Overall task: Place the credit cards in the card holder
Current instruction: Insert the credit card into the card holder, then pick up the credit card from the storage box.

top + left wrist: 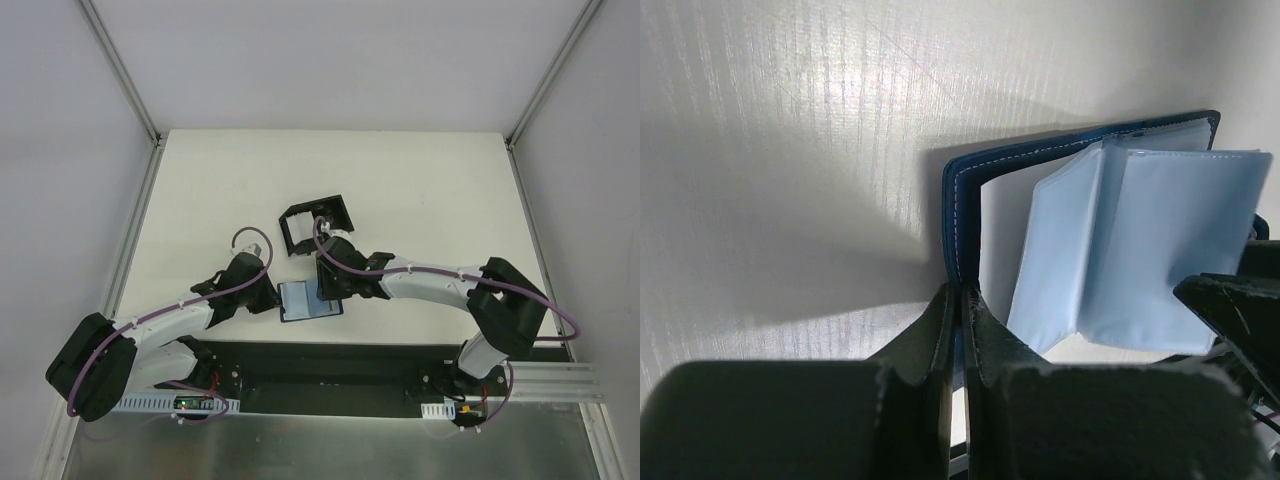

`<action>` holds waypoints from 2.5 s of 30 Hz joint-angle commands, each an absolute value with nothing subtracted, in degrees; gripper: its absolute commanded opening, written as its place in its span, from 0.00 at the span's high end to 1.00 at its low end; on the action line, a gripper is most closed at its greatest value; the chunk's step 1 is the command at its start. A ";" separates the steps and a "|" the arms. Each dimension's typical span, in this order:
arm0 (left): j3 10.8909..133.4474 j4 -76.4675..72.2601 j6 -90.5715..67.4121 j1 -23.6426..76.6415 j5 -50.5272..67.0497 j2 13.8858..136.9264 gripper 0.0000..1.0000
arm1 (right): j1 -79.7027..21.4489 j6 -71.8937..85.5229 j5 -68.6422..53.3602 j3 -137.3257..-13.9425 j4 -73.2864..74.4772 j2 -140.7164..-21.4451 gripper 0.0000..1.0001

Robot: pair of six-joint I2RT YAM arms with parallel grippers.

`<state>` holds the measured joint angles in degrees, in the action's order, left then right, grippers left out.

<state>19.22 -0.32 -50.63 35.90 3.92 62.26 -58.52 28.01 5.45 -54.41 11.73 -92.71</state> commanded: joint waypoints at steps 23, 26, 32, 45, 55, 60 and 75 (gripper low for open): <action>16.79 0.70 -52.38 35.60 1.49 62.75 1.00 | -59.50 22.33 -15.82 -56.16 -10.64 -92.12 0.53; 16.79 0.70 -52.47 35.60 1.58 62.58 1.00 | -58.45 22.24 -13.02 -55.29 -9.23 -90.09 0.52; 16.52 0.70 -51.68 35.60 1.93 60.47 1.00 | -54.94 22.59 -10.20 -55.63 -3.27 -88.33 0.52; 17.58 0.62 -51.59 35.51 3.96 61.70 1.00 | -50.63 20.92 -4.92 -55.72 4.04 -83.67 0.51; 17.58 0.62 -51.77 35.51 3.69 61.96 1.00 | -47.02 19.34 -5.97 -57.30 5.62 -83.05 0.47; 17.23 0.62 -52.12 35.42 2.73 62.14 1.00 | -44.66 17.84 -6.42 -59.67 6.33 -83.76 0.46; 17.40 0.35 -51.68 34.98 2.99 62.58 1.00 | -39.11 11.87 -13.42 -75.56 11.59 -96.22 0.41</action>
<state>17.80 -2.70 -52.12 35.88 3.97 61.76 -39.55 15.59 -8.86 -68.38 8.08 -91.55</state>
